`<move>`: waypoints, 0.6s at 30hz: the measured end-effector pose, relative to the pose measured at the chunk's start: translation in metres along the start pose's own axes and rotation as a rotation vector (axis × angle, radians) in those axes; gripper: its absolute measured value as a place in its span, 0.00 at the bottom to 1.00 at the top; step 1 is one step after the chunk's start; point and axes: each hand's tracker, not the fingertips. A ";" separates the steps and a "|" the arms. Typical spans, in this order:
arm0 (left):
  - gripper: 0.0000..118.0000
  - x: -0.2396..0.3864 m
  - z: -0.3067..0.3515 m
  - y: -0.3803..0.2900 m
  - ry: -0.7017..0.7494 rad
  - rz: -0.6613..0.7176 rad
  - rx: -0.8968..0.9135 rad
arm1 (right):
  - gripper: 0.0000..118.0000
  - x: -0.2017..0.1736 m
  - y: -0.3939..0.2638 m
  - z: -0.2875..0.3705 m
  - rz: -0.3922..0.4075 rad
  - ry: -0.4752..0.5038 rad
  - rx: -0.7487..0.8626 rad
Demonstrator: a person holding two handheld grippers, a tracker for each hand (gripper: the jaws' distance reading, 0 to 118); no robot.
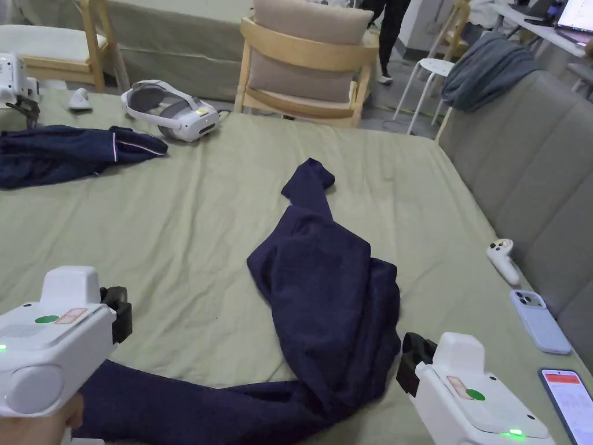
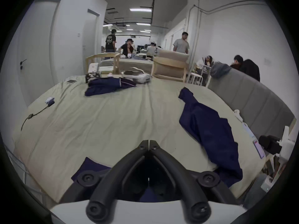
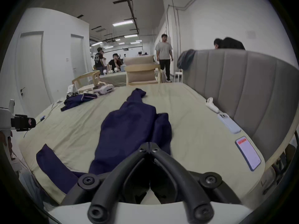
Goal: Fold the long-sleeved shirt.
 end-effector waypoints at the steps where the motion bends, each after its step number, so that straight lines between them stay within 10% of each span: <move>1: 0.03 0.005 -0.004 -0.001 0.007 -0.010 -0.001 | 0.02 0.006 -0.001 -0.008 0.004 -0.026 -0.017; 2: 0.03 0.007 -0.008 -0.001 -0.001 -0.004 -0.008 | 0.20 0.015 -0.001 -0.020 -0.026 -0.029 -0.047; 4: 0.03 0.010 -0.017 -0.001 -0.011 -0.001 -0.027 | 0.97 0.015 0.000 -0.029 -0.046 -0.032 -0.149; 5: 0.03 0.012 -0.022 0.000 -0.007 0.001 -0.035 | 0.99 0.018 -0.005 -0.045 -0.064 -0.051 -0.201; 10: 0.03 0.025 -0.052 0.001 -0.028 -0.009 -0.092 | 0.92 0.013 -0.010 -0.093 -0.076 -0.002 -0.276; 14: 0.03 0.034 -0.082 0.004 -0.055 -0.018 -0.136 | 0.26 0.018 -0.019 -0.131 -0.057 -0.026 -0.302; 18: 0.03 0.048 -0.113 0.012 -0.085 -0.046 -0.167 | 0.08 0.006 -0.006 -0.111 -0.082 0.039 -0.288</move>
